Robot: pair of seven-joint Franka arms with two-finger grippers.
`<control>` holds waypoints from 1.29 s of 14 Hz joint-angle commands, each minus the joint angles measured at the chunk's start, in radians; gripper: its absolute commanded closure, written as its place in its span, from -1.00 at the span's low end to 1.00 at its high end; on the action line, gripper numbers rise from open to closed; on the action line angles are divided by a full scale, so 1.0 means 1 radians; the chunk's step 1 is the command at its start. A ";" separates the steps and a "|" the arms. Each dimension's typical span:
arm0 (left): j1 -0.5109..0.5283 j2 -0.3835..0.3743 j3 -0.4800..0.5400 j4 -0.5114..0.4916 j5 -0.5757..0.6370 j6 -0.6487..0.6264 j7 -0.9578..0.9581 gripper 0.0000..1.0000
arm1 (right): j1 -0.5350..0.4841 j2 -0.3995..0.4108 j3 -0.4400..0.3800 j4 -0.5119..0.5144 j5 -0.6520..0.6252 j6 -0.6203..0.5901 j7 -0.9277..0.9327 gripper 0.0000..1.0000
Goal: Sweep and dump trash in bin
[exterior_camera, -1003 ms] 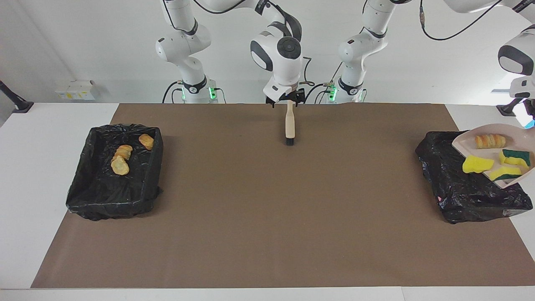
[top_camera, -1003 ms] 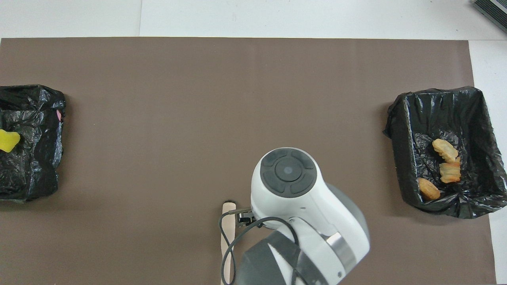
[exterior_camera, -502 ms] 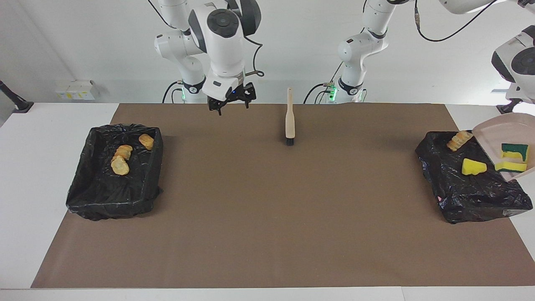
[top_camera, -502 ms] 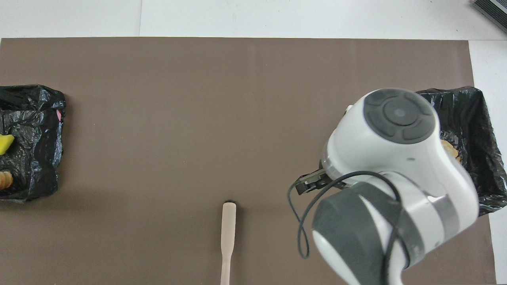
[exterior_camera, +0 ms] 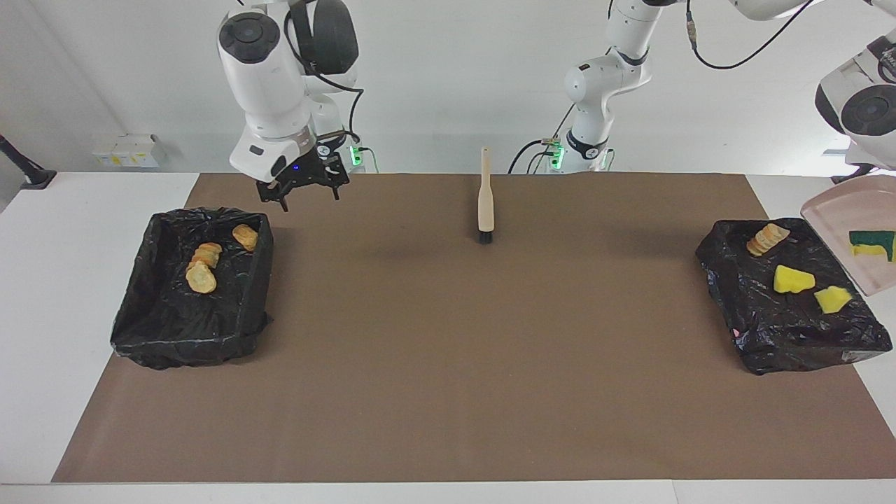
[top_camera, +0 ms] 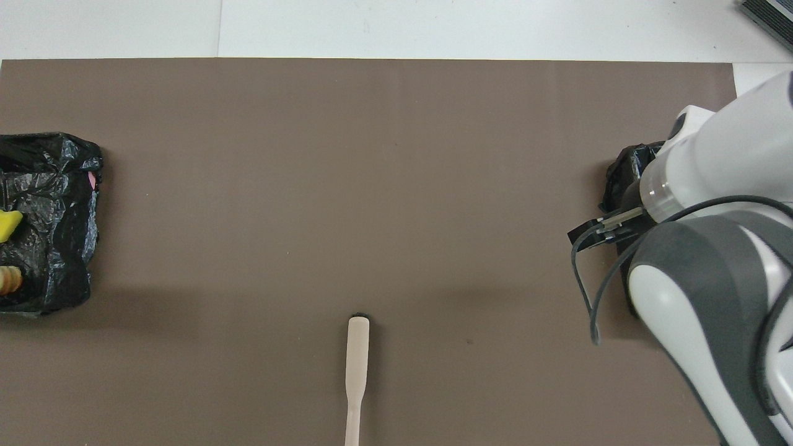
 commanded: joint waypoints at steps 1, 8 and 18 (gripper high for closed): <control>-0.013 -0.019 0.008 0.012 0.014 -0.016 -0.006 1.00 | -0.078 0.010 -0.001 0.021 -0.011 0.052 -0.014 -1.00; -0.136 -0.051 -0.002 -0.035 0.118 -0.167 -0.087 1.00 | -0.038 -0.030 -0.158 0.023 0.014 0.047 0.034 -1.00; -0.171 -0.028 -0.003 0.092 -0.120 -0.197 -0.173 1.00 | -0.006 -0.048 -0.145 0.021 0.041 0.035 0.055 -1.00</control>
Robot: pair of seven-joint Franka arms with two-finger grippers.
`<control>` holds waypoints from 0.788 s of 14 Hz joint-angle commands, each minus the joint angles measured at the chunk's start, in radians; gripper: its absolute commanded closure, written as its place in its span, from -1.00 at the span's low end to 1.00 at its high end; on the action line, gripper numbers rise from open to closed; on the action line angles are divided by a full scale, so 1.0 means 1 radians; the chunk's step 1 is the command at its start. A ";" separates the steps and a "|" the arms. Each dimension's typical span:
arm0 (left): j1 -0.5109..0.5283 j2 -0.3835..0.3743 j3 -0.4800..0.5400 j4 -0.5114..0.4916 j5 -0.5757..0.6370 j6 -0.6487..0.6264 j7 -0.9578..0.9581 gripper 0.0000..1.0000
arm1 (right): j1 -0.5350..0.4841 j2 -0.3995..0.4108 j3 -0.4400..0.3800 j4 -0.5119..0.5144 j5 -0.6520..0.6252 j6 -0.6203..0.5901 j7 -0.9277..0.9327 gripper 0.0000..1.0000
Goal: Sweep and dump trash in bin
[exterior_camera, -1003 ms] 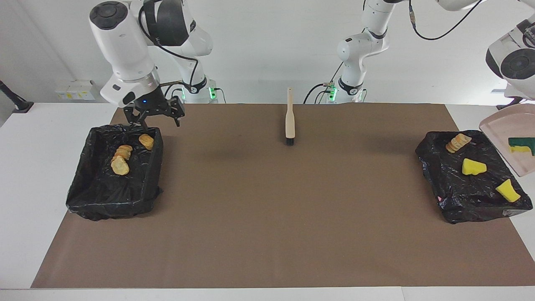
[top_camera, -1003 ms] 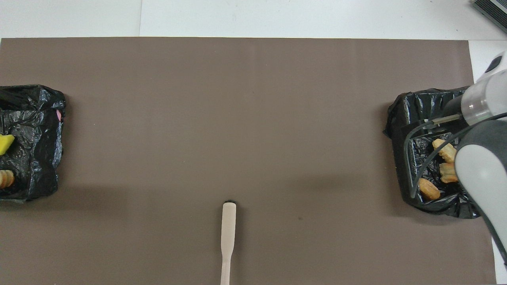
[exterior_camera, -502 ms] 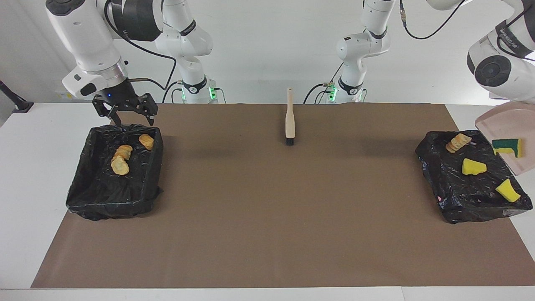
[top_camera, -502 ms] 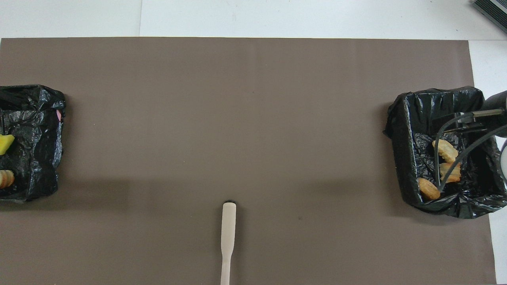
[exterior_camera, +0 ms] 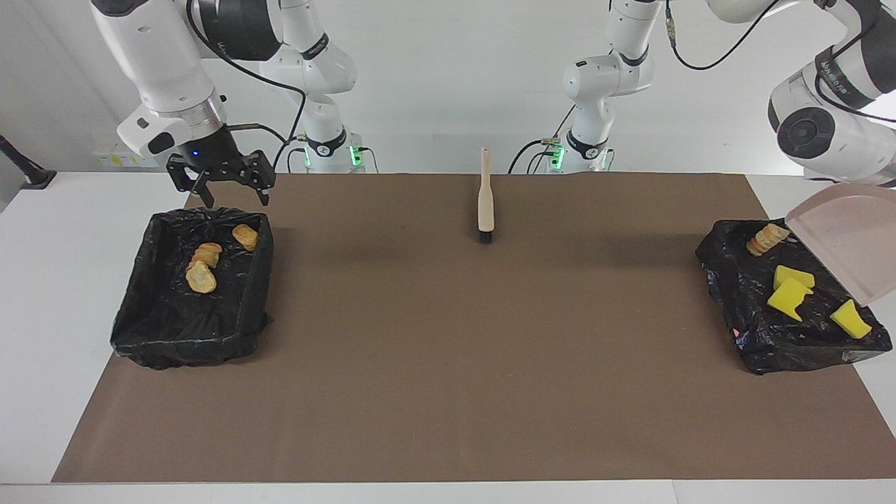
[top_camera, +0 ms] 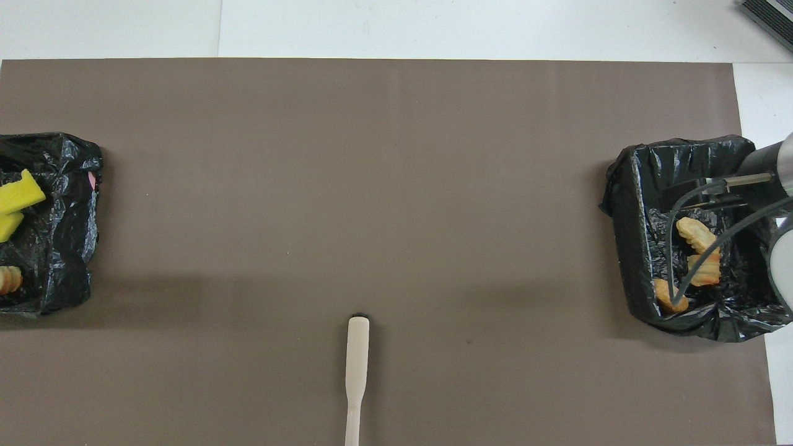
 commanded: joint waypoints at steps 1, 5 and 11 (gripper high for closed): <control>-0.014 -0.001 0.003 0.098 -0.186 -0.022 0.024 1.00 | -0.006 -0.016 0.002 -0.009 0.021 -0.004 0.015 -1.00; -0.124 0.002 -0.005 0.091 -0.458 -0.059 -0.126 1.00 | -0.012 -0.015 -0.003 -0.009 0.020 -0.004 0.015 -1.00; -0.328 0.004 -0.006 0.057 -0.761 -0.165 -0.662 1.00 | -0.011 -0.016 -0.003 -0.009 0.020 -0.004 0.015 -1.00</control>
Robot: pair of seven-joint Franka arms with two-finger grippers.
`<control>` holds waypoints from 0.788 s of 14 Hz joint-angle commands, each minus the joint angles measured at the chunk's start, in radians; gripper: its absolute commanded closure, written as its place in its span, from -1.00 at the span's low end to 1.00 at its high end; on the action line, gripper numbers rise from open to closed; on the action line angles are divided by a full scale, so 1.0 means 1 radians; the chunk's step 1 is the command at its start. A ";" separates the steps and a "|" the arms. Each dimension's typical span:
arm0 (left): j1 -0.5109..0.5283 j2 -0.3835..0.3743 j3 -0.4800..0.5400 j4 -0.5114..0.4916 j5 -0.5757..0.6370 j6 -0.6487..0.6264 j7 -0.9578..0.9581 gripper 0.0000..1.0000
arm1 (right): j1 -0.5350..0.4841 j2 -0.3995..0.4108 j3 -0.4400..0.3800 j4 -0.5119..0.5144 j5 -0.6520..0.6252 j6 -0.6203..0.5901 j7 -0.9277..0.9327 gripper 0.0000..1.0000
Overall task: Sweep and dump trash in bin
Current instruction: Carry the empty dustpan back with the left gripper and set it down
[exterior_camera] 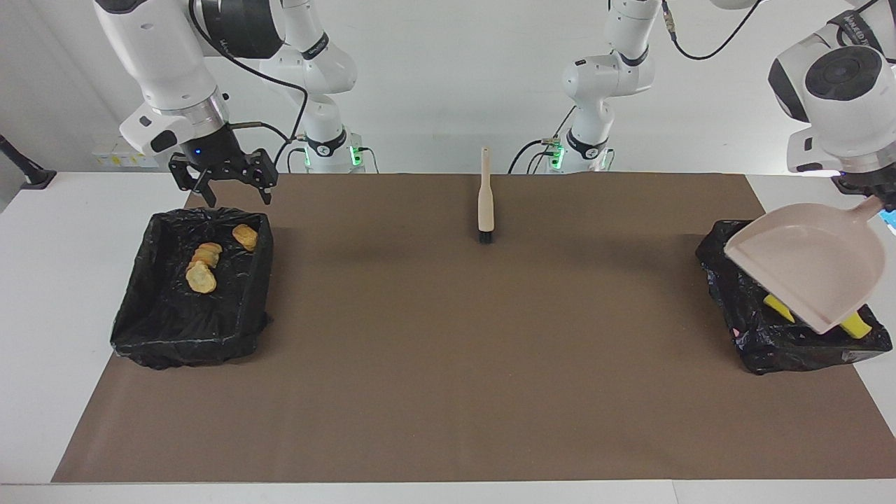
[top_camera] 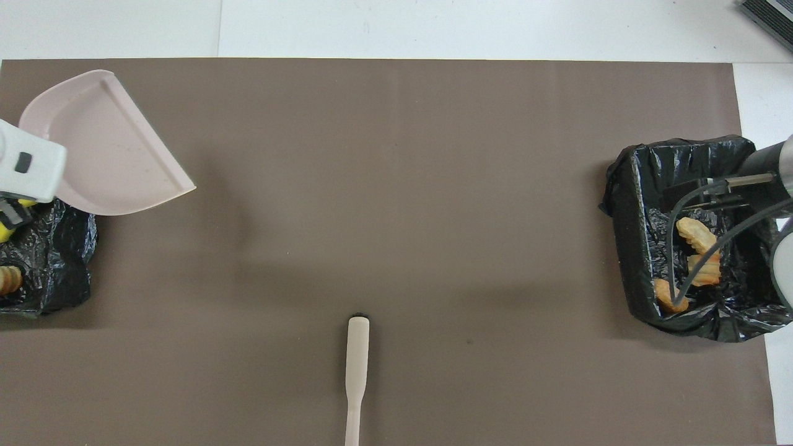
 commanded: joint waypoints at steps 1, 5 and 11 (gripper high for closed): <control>-0.087 0.001 0.019 -0.013 -0.131 -0.020 -0.235 1.00 | -0.011 -0.014 0.006 -0.009 0.019 -0.004 0.014 -1.00; -0.214 0.081 0.017 -0.013 -0.286 0.002 -0.670 1.00 | -0.011 -0.014 0.006 -0.009 0.019 -0.004 0.015 -1.00; -0.403 0.236 0.017 0.016 -0.383 0.158 -1.088 1.00 | -0.012 -0.014 0.006 -0.009 0.019 -0.004 0.015 -1.00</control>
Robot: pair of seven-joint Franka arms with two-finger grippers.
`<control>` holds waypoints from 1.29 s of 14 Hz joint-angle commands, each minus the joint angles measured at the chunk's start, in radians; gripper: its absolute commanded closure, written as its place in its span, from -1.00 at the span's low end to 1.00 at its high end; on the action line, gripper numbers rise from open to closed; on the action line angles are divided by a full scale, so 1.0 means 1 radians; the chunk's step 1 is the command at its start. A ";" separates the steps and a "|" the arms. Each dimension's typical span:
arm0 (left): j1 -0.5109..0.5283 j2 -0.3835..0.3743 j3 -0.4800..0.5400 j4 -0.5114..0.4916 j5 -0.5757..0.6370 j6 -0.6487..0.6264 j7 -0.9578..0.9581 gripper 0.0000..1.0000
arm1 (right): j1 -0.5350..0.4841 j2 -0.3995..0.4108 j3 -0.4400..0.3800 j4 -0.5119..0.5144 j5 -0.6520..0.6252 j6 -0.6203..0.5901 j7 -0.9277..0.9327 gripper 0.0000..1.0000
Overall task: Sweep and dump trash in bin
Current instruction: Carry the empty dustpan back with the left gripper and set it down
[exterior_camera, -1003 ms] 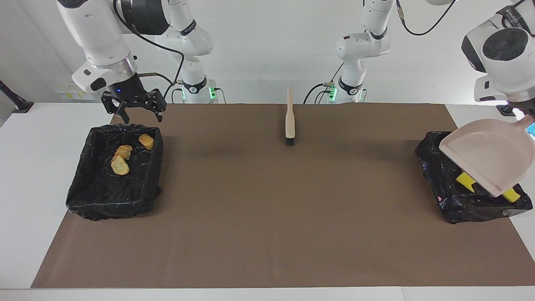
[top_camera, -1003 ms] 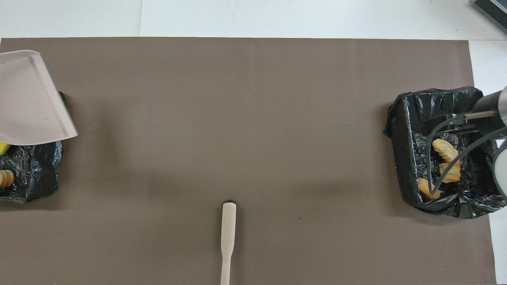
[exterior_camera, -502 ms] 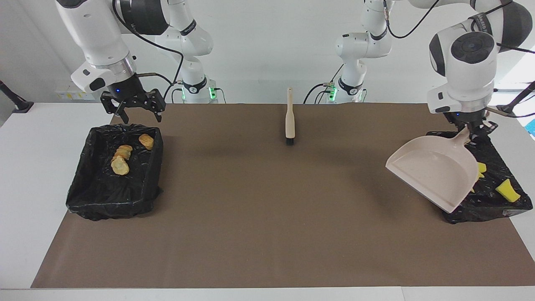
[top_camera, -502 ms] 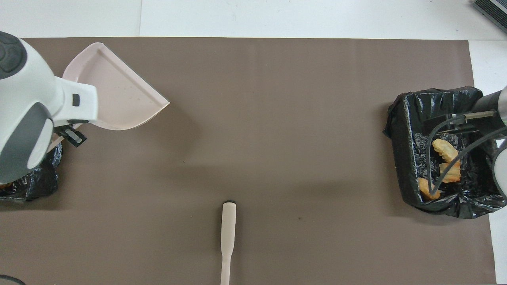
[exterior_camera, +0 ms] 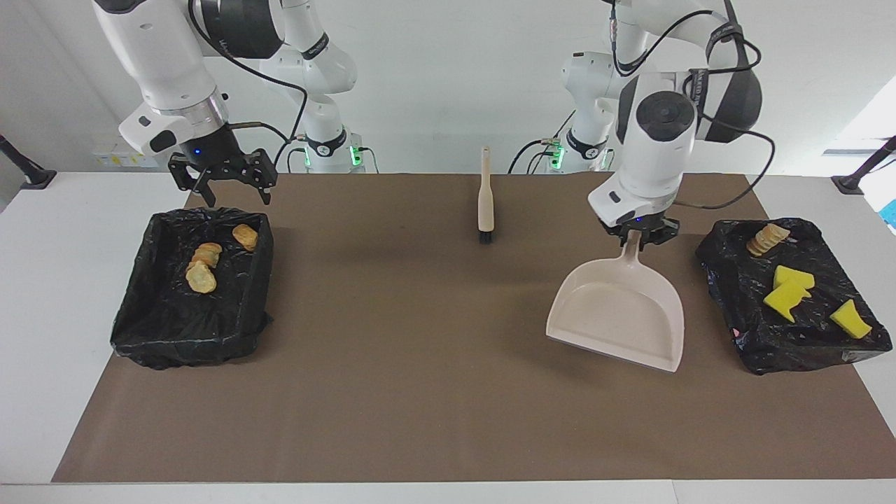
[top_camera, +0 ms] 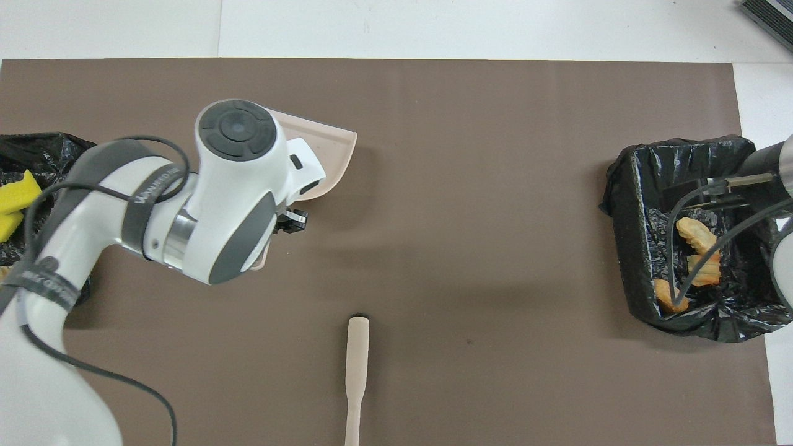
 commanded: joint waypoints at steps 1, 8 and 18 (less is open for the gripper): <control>-0.036 0.031 0.023 0.032 -0.063 0.069 -0.108 1.00 | -0.011 -0.012 0.006 -0.009 0.019 -0.004 0.014 -1.00; -0.137 0.160 0.021 0.025 -0.114 0.260 -0.262 1.00 | -0.011 -0.014 0.006 -0.009 0.019 -0.004 0.015 -1.00; -0.038 0.044 0.029 0.011 -0.122 0.198 -0.250 -1.00 | -0.011 -0.014 0.006 -0.009 0.019 -0.004 0.014 -1.00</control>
